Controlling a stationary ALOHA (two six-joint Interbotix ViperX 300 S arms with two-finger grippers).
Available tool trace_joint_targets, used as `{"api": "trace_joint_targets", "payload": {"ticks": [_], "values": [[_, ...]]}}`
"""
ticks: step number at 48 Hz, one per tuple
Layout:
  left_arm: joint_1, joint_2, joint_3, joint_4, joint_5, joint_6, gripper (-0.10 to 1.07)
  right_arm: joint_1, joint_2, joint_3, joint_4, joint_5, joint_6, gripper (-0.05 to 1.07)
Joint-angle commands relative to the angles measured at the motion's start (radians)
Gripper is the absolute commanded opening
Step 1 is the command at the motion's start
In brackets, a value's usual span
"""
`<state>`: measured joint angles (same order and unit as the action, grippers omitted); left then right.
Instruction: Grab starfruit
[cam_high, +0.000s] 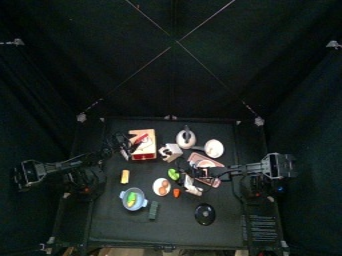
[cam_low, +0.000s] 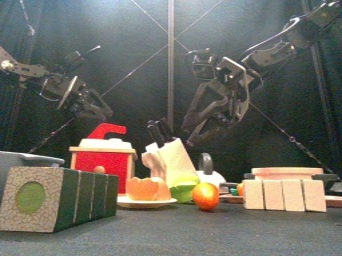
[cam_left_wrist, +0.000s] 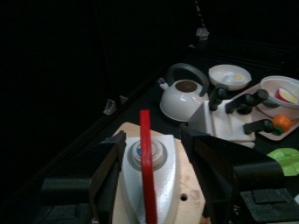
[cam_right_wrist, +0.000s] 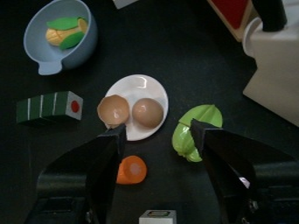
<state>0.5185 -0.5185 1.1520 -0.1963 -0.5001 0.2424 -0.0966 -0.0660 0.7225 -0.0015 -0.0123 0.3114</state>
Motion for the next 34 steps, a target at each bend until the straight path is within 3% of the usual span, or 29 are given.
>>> {"api": "trace_joint_targets", "payload": {"ticks": [1, 17, 34], "values": [[-0.037, -0.011, -0.011, -0.003, -0.011, -0.002, 0.87, -0.018, 0.003, -0.043, 0.060, 0.054, 0.000, 0.92], [-0.222, -0.072, 0.017, -0.069, -0.011, -0.002, 0.87, -0.054, 0.092, -0.112, 0.104, 0.167, 0.000, 0.93], [-0.244, -0.089, 0.052, -0.115, -0.011, 0.000, 0.87, -0.097, 0.135, -0.123, 0.112, 0.187, 0.000, 0.93]]}}
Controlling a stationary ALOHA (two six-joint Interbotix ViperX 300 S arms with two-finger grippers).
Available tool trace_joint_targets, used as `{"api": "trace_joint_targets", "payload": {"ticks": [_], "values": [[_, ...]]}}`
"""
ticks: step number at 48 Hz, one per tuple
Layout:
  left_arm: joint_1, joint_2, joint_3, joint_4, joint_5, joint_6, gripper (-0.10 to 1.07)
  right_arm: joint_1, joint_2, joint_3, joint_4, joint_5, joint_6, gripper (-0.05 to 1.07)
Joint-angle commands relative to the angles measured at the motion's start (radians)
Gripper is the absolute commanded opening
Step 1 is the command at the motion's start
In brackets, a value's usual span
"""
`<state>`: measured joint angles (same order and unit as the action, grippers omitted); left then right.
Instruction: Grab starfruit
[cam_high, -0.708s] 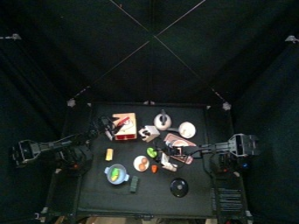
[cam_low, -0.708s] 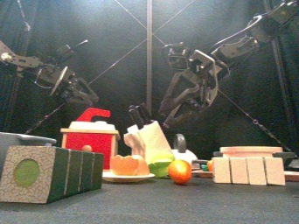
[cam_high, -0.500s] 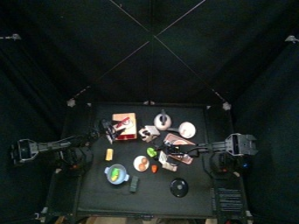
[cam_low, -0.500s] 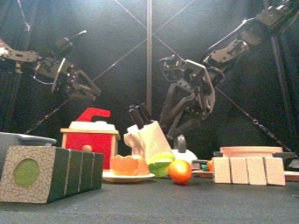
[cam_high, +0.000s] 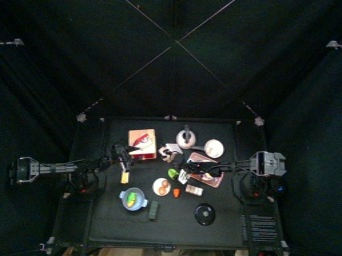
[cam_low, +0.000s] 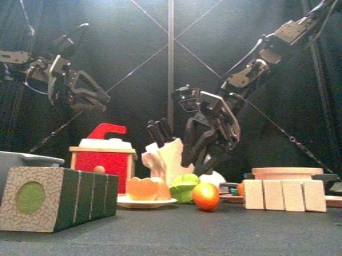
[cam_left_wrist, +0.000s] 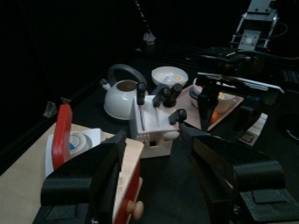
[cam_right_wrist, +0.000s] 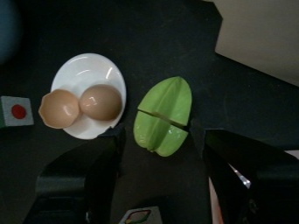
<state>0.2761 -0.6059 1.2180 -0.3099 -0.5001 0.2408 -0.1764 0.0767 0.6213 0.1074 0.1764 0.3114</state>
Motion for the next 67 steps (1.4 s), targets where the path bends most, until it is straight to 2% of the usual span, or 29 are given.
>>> {"api": "trace_joint_targets", "payload": {"ticks": [1, 26, 39, 47, 67], "values": [[-0.002, -0.002, -0.014, -0.002, -0.011, 0.002, 0.87, -0.018, -0.005, -0.021, 0.003, -0.002, 0.000, 0.93], [-0.002, -0.002, -0.009, -0.003, -0.011, 0.002, 0.87, -0.028, 0.055, -0.040, 0.017, 0.029, 0.000, 0.91], [-0.002, -0.002, -0.009, -0.003, -0.011, 0.002, 0.87, -0.026, 0.054, -0.041, 0.017, 0.048, 0.000, 0.80], [-0.002, -0.002, -0.009, -0.003, -0.011, 0.002, 0.87, -0.025, 0.037, -0.040, 0.018, 0.055, 0.000, 0.72], [-0.002, -0.002, -0.011, -0.003, -0.011, 0.002, 0.87, -0.020, -0.035, -0.026, 0.017, 0.069, 0.000, 0.72]]}}
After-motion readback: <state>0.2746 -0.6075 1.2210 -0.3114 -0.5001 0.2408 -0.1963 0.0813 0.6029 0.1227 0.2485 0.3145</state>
